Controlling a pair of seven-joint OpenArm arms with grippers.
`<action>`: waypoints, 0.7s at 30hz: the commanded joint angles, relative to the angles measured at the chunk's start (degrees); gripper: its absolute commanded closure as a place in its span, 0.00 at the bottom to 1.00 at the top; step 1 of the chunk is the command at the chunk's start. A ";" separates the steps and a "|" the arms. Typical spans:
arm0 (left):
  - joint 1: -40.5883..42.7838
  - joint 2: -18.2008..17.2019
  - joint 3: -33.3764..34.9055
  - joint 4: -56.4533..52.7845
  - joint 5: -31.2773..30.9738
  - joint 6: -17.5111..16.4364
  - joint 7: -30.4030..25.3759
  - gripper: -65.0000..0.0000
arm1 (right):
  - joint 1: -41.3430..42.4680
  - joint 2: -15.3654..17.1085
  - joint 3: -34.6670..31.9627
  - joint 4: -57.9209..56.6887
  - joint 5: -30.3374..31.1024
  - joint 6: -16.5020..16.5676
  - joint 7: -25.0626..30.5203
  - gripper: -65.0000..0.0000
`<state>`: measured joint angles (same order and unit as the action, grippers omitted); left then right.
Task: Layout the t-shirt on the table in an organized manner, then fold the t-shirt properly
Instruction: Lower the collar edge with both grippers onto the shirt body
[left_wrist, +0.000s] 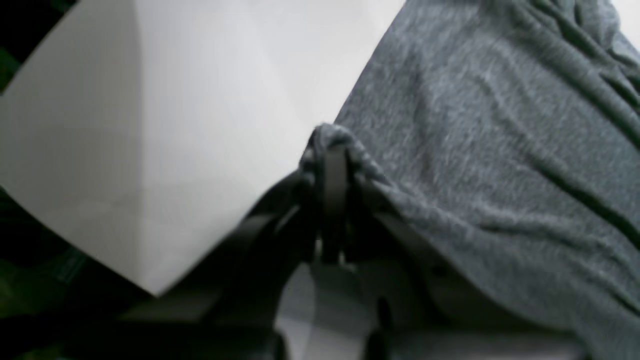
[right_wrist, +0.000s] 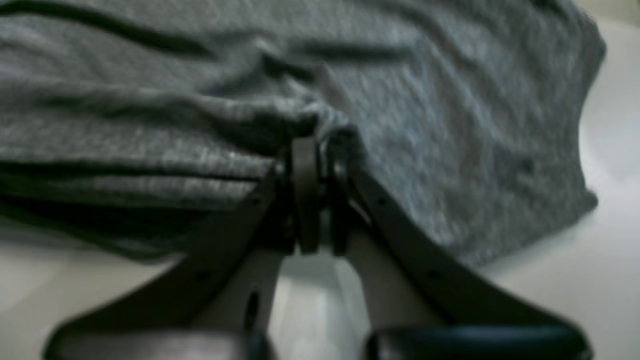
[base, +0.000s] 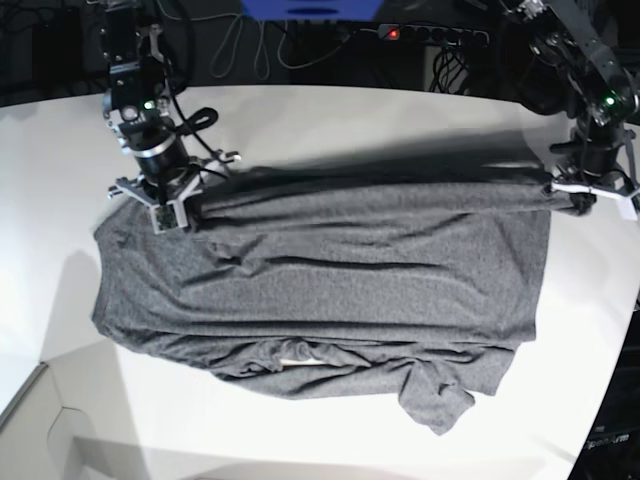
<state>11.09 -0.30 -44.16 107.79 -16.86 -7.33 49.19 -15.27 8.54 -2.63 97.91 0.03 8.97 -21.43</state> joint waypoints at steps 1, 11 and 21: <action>-1.29 -0.72 -0.19 1.18 -0.32 -0.01 -1.58 1.00 | 0.45 0.30 0.39 0.69 0.01 -0.23 1.61 1.00; -3.14 -0.54 -0.10 0.21 -0.32 -0.01 -1.58 1.00 | 4.15 0.04 0.30 0.25 0.01 -0.23 1.61 1.00; -5.77 -0.98 -0.10 -6.21 -0.32 -0.01 -1.58 1.00 | 8.45 -0.05 0.30 -4.41 0.01 -0.23 1.69 1.00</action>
<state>5.37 -0.64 -44.14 100.77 -17.02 -7.33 48.66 -7.55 8.21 -2.52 92.33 0.03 8.95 -21.28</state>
